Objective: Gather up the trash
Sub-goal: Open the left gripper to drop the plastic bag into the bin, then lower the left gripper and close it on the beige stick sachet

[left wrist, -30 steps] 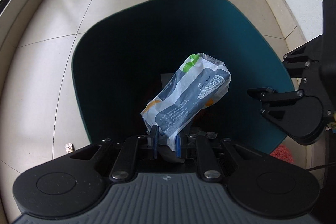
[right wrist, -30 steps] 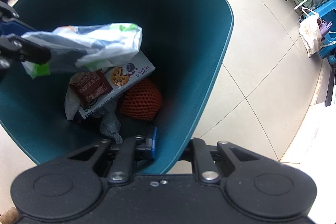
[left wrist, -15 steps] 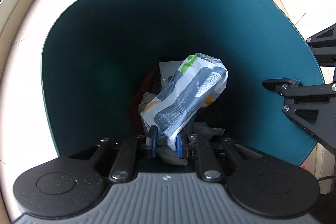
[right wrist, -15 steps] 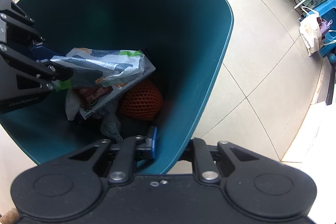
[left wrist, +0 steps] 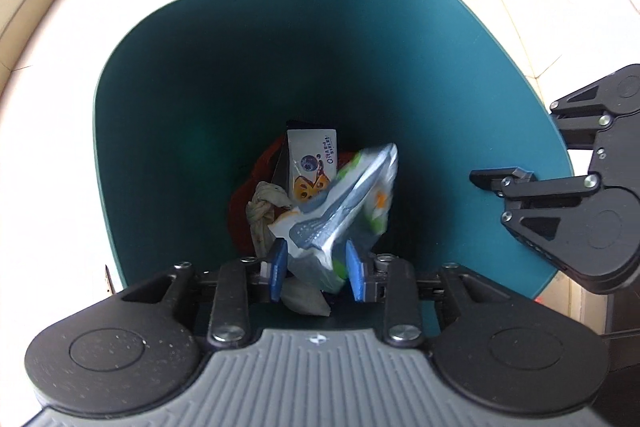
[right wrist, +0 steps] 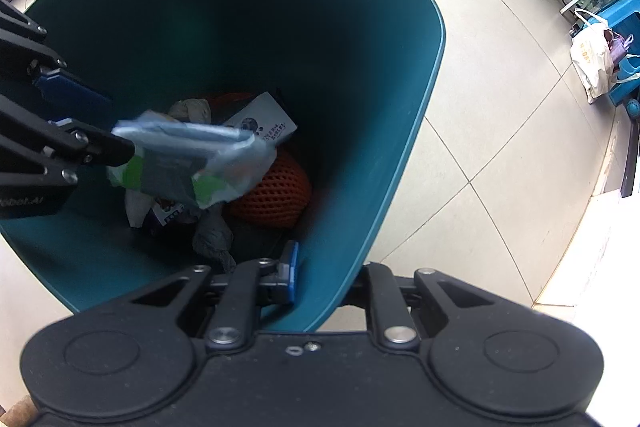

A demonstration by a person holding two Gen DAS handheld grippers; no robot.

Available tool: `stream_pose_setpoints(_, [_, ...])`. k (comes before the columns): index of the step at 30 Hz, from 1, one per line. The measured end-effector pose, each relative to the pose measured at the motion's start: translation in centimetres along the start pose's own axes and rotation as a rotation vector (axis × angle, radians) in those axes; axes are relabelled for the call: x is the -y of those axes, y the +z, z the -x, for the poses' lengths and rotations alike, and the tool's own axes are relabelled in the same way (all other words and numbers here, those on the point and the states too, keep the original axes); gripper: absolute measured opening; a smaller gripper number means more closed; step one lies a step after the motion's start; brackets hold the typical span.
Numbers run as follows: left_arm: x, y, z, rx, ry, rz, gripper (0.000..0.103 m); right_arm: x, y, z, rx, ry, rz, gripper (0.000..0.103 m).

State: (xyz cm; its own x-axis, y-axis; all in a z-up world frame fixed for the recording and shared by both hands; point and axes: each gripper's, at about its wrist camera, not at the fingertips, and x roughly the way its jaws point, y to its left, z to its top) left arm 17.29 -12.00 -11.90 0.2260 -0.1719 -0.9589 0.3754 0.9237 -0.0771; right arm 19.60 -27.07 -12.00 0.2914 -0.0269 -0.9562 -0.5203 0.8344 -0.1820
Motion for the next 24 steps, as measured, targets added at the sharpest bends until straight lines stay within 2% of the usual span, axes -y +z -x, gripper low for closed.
stream_pose_setpoints(2, [-0.1,-0.3,0.7,0.02,-0.011,0.004,0.053,0.0,0.0,0.0,0.0,0.002,0.001,0.015])
stream_pose_setpoints(3, [-0.1,-0.5,1.1,0.031,-0.022,0.001,0.054,0.0,0.0,0.0,0.0,0.0,0.004,0.015])
stream_pose_setpoints(9, [0.0,-1.5,4.3,0.083,-0.042,0.0,0.057,-0.1,0.0,0.0,0.0,0.0,0.003,0.015])
stream_pose_setpoints(14, [-0.7,-2.5,7.0,0.135,-0.062,0.024,0.067,-0.1,0.0,-0.1,0.001,0.001,0.001,0.015])
stream_pose_setpoints(19, [-2.3,-3.7,9.3,0.201,-0.016,0.064,0.071,0.0,-0.1,-0.1,0.001,0.002,0.0,0.015])
stream_pose_setpoints(24, [-5.2,-5.0,9.8,0.206,0.034,0.122,0.071,0.0,-0.1,-0.2,-0.004,0.003,-0.003,0.015])
